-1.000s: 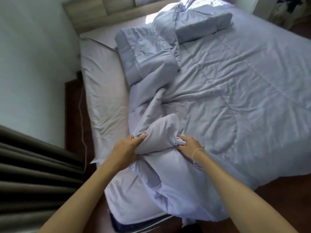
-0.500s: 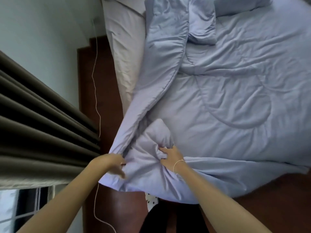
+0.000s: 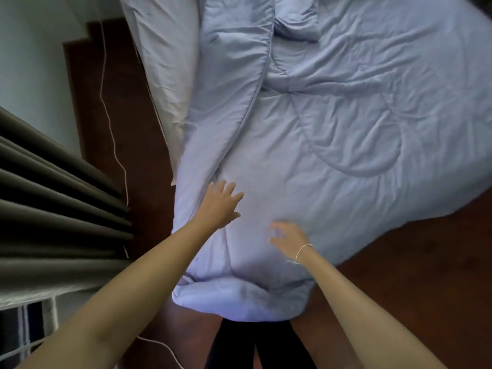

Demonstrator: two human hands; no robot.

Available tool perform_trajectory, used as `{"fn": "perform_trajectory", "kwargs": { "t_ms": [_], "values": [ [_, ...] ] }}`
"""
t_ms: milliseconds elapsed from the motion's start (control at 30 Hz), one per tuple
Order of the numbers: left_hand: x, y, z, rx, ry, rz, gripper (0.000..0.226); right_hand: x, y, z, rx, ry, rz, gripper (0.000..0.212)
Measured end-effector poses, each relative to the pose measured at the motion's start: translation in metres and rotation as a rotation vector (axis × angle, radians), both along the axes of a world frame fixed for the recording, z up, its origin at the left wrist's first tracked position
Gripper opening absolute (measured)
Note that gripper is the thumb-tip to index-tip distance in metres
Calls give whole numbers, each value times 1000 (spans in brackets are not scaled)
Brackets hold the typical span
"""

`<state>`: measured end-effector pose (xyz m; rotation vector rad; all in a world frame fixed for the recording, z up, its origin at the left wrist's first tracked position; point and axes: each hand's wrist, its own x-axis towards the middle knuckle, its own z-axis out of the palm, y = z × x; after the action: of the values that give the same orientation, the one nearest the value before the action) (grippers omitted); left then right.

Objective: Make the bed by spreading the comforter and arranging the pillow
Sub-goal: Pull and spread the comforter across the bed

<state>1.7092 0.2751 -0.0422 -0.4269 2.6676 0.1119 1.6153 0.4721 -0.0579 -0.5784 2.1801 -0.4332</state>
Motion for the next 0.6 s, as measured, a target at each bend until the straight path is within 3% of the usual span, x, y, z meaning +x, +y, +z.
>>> {"fn": "perform_trajectory", "kwargs": {
  "t_ms": [100,200,433,600],
  "values": [
    [5,2,-25,-10,-56,18,78,-17,12,-8,102,63,85,77],
    [14,0,-41,-17,-61,19,91,-20,16,-21,231,48,188,93],
    [25,1,-43,-101,-87,-28,117,-8,20,-33,404,132,361,104],
    [27,-8,-56,-40,-85,-20,126,-13,20,-37,448,126,426,107]
  ]
}}
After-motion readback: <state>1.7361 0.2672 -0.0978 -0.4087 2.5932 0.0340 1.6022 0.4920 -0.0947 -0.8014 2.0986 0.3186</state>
